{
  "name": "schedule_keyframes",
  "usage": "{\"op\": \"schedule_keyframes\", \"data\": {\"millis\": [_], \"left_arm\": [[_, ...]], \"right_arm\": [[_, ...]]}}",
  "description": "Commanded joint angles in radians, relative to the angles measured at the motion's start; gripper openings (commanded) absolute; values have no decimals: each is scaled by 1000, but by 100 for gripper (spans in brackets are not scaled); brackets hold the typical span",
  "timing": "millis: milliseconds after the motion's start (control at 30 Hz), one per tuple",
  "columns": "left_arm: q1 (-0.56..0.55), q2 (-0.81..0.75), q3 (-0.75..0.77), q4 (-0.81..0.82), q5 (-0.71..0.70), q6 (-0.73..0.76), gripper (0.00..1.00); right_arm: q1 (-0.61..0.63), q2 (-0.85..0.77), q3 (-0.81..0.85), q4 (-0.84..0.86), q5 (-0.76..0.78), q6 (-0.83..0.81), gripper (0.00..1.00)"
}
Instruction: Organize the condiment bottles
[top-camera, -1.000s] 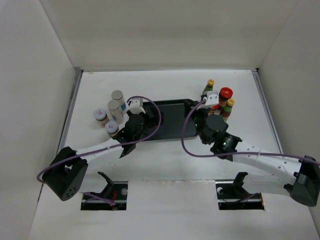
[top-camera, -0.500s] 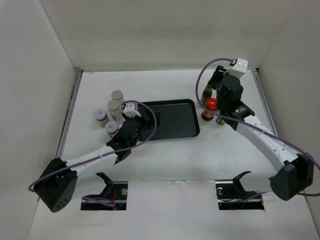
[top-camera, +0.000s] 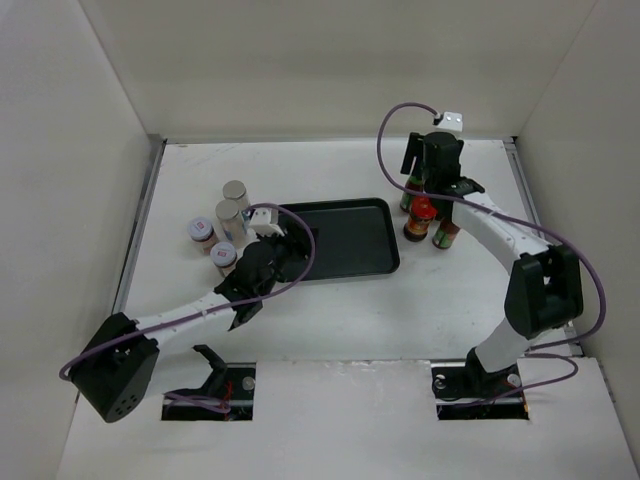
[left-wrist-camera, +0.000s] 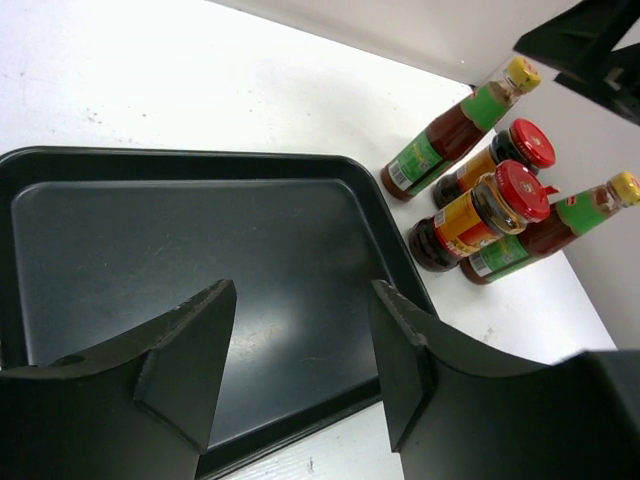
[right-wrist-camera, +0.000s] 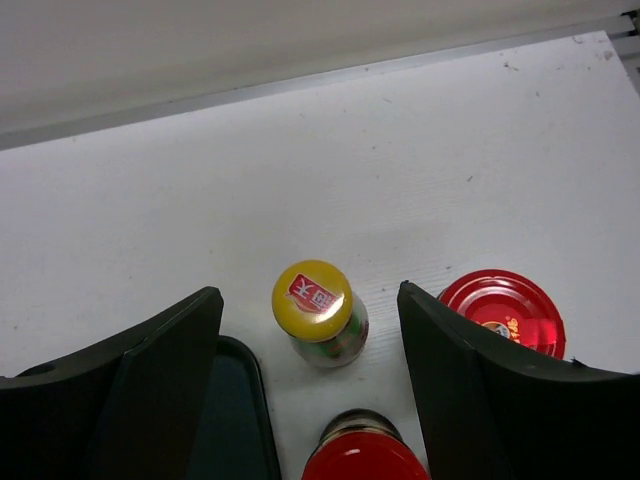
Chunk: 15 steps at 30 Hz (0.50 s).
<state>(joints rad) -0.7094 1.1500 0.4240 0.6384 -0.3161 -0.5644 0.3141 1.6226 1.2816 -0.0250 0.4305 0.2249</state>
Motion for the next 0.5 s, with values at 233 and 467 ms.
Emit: {"op": "schedule_keyframes", "data": {"millis": [233,467], "left_arm": [[26,19,-21,99,40,-23,56],[32,22,-28,110,38,-29,57]], "right_arm": [[-22,88,74,28,-30,8,60],[-17,80,73,68,0,-13,34]]}}
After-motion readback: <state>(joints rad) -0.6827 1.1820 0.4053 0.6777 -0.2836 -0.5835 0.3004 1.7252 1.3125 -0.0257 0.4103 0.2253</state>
